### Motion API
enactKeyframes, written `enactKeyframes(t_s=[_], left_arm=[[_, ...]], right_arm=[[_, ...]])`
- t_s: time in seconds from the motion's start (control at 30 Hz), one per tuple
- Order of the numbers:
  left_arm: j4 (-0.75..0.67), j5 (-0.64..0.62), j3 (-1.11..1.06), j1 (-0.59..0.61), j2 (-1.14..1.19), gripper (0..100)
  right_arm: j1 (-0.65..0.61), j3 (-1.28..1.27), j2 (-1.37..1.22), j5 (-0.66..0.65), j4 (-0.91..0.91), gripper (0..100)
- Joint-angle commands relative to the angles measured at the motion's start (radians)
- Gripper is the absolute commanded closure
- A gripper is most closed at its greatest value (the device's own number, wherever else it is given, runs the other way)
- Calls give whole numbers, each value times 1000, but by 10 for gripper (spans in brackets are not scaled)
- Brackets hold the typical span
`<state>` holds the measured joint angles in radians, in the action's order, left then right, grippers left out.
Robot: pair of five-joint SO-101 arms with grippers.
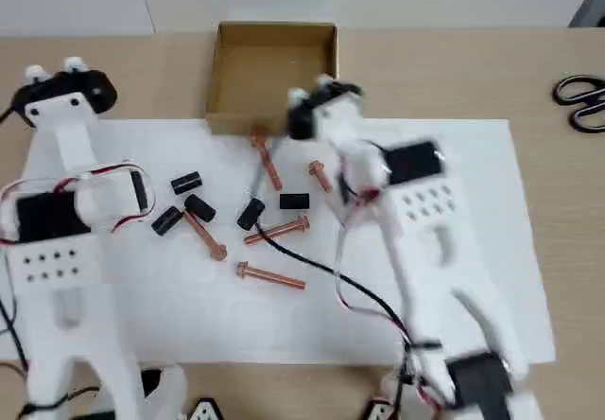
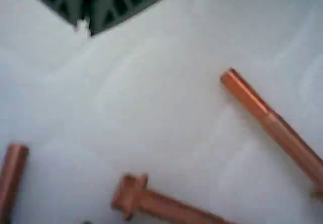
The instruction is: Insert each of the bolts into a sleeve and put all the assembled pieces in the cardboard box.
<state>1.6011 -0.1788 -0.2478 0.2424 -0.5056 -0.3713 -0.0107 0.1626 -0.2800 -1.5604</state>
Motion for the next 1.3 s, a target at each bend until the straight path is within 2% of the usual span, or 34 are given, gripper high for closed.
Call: enactKeyframes(t_s=[0.0,0.13,0.2,0.33,0.43,0.67,0.83,1.0,1.27], left_arm=[[52,3,74,3,14,994],[48,23,101,0,20,994],[26,117,108,0,20,994],[-5,385,108,2,20,994],[11,476,108,3,12,994],[17,496,108,0,18,994],[17,497,108,-2,18,994],[18,497,107,0,18,994],[23,497,107,-2,17,994]], right_arm=[[-36,256,-128,-8,-28,995],[-108,370,-254,-80,-73,995],[-148,385,-314,-107,-88,995],[-180,390,-426,-109,-65,995],[-173,393,-487,-109,-24,995],[-154,486,-581,-147,-7,987],[-153,554,-631,-183,-5,876],[-153,620,-700,-236,19,906],[-153,626,-805,-239,73,909]])
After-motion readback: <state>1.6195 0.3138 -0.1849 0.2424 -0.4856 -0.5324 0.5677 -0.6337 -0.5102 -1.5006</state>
